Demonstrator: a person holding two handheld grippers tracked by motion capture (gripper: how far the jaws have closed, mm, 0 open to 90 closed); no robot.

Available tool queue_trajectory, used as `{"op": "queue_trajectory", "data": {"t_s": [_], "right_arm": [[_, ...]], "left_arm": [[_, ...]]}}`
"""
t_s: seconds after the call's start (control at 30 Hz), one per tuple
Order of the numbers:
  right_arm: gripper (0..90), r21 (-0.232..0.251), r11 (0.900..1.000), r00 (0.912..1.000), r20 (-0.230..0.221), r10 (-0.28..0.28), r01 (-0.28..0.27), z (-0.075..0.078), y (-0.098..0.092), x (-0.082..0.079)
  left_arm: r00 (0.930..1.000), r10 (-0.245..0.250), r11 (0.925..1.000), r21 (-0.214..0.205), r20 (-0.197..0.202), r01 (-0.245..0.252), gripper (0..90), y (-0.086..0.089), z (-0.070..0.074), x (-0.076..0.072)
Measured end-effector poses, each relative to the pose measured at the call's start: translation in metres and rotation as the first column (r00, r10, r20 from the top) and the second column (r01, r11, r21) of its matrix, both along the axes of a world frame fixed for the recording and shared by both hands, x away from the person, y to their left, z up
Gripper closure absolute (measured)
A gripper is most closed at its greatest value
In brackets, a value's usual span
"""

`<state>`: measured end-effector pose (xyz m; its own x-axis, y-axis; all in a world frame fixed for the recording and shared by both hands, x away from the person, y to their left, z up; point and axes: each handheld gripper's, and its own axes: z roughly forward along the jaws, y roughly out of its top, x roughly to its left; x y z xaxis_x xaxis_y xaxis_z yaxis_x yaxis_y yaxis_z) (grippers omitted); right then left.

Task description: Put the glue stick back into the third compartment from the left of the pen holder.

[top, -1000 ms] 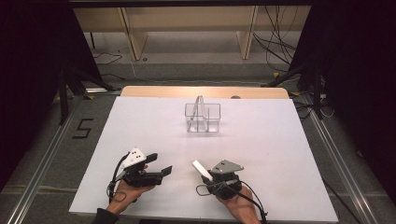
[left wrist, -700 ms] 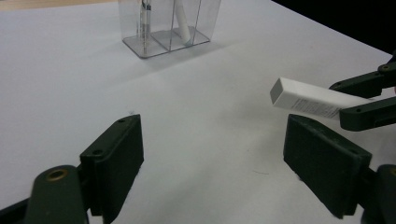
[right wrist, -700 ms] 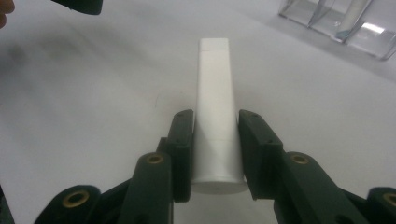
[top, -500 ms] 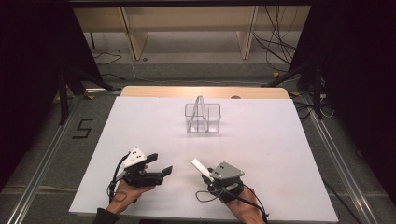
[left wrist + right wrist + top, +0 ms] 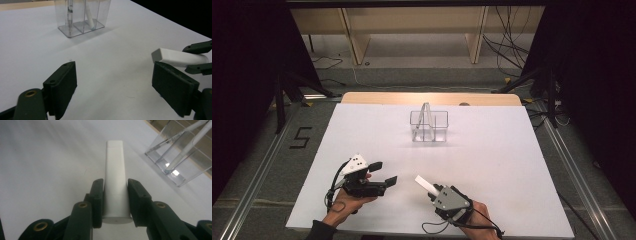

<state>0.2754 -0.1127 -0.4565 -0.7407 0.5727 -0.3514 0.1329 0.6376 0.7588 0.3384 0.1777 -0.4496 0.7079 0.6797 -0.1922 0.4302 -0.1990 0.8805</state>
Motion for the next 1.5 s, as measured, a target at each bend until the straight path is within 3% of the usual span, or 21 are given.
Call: {"op": "queue_trajectory", "data": {"t_s": [0.2,0.3,0.43,0.57,0.7,0.77,0.8,0.83,0.87,0.9,0.97,1.0,1.03,1.1,1.13,1.2,1.33,1.4,1.43,1.47,1.5], "right_arm": [[67.8,-0.073,0.9966,0.9952,0.088,0.043,-0.037,-0.001,0.003,-0.008],[67.8,-0.129,0.9898,0.9865,0.143,0.079,-0.061,-0.002,0.004,-0.012],[67.8,-0.226,0.9694,0.9618,0.230,0.148,-0.095,-0.006,0.007,-0.020],[67.8,-0.329,0.9384,0.9268,0.310,0.212,-0.105,-0.010,0.011,-0.025],[67.8,-0.385,0.9164,0.8959,0.361,0.259,-0.109,-0.012,0.011,-0.026],[67.9,-0.396,0.9119,0.8868,0.376,0.268,-0.108,-0.013,0.011,-0.028],[67.8,-0.415,0.9028,0.8764,0.386,0.288,-0.114,-0.013,0.011,-0.028],[67.8,-0.416,0.9035,0.8753,0.393,0.282,-0.105,-0.014,0.011,-0.029],[67.9,-0.430,0.8955,0.8639,0.402,0.304,-0.115,-0.015,0.012,-0.029],[67.9,-0.430,0.8960,0.8625,0.405,0.303,-0.113,-0.017,0.012,-0.030],[67.9,-0.455,0.8816,0.8434,0.418,0.337,-0.127,-0.019,0.013,-0.030],[67.8,-0.452,0.8839,0.8431,0.424,0.331,-0.120,-0.020,0.014,-0.031],[67.9,-0.459,0.8794,0.8374,0.426,0.342,-0.125,-0.021,0.014,-0.031],[67.9,-0.480,0.8684,0.8243,0.436,0.361,-0.126,-0.023,0.015,-0.032],[67.9,-0.482,0.8668,0.8225,0.437,0.364,-0.127,-0.024,0.015,-0.033],[67.9,-0.501,0.8550,0.8045,0.449,0.389,-0.135,-0.025,0.015,-0.033],[67.9,-0.528,0.8370,0.7815,0.458,0.423,-0.144,-0.026,0.015,-0.034],[67.8,-0.532,0.8341,0.7780,0.459,0.429,-0.146,-0.027,0.015,-0.035],[67.8,-0.552,0.8182,0.7667,0.453,0.455,-0.160,-0.026,0.015,-0.034],[67.8,-0.545,0.8248,0.7731,0.454,0.443,-0.152,-0.027,0.015,-0.035],[67.8,-0.545,0.8235,0.7705,0.454,0.448,-0.158,-0.027,0.015,-0.035]], "left_arm": [[0.9988,-0.049,0.9986,0.021,0.002,0.049,19.5,-0.006,0.009,0.000],[0.9977,-0.067,0.9973,0.030,-0.001,0.067,19.5,-0.008,0.014,0.002],[0.9930,-0.118,0.9905,0.071,-0.007,0.118,19.2,-0.014,0.022,0.005],[0.9842,-0.176,0.9786,0.105,-0.021,0.177,19.1,-0.023,0.030,0.006],[0.9748,-0.222,0.9626,0.154,-0.022,0.223,19.7,-0.031,0.036,0.006],[0.9687,-0.246,0.9536,0.171,-0.035,0.248,19.8,-0.035,0.038,0.006],[0.9639,-0.263,0.9458,0.186,-0.043,0.266,19.9,-0.037,0.039,0.007],[0.9617,-0.271,0.9419,0.194,-0.043,0.274,19.9,-0.039,0.039,0.006],[0.9586,-0.282,0.9368,0.204,-0.042,0.284,20.1,-0.042,0.039,0.006],[0.9535,-0.298,0.9300,0.211,-0.047,0.301,20.4,-0.044,0.039,0.006],[0.9410,-0.332,0.9132,0.227,-0.065,0.338,20.9,-0.049,0.039,0.005],[0.9362,-0.344,0.9057,0.238,-0.074,0.351,20.9,-0.051,0.039,0.005],[0.9292,-0.360,0.8932,0.257,-0.082,0.369,21.0,-0.054,0.039,0.005],[0.9197,-0.381,0.8798,0.269,-0.096,0.392,21.2,-0.059,0.038,0.005],[0.9123,-0.396,0.8705,0.274,-0.105,0.409,21.4,-0.062,0.038,0.005],[0.8960,-0.426,0.8432,0.304,-0.125,0.443,22.3,-0.066,0.038,0.006],[0.8680,-0.471,0.8021,0.333,-0.157,0.496,22.7,-0.076,0.036,0.007],[0.8539,-0.490,0.7775,0.355,-0.174,0.519,23.1,-0.080,0.035,0.007],[0.8490,-0.497,0.7674,0.366,-0.180,0.527,23.2,-0.081,0.035,0.007],[0.8457,-0.501,0.7592,0.376,-0.185,0.532,23.3,-0.082,0.035,0.007],[0.8421,-0.504,0.7523,0.381,-0.193,0.537,23.4,-0.084,0.035,0.007]]}}
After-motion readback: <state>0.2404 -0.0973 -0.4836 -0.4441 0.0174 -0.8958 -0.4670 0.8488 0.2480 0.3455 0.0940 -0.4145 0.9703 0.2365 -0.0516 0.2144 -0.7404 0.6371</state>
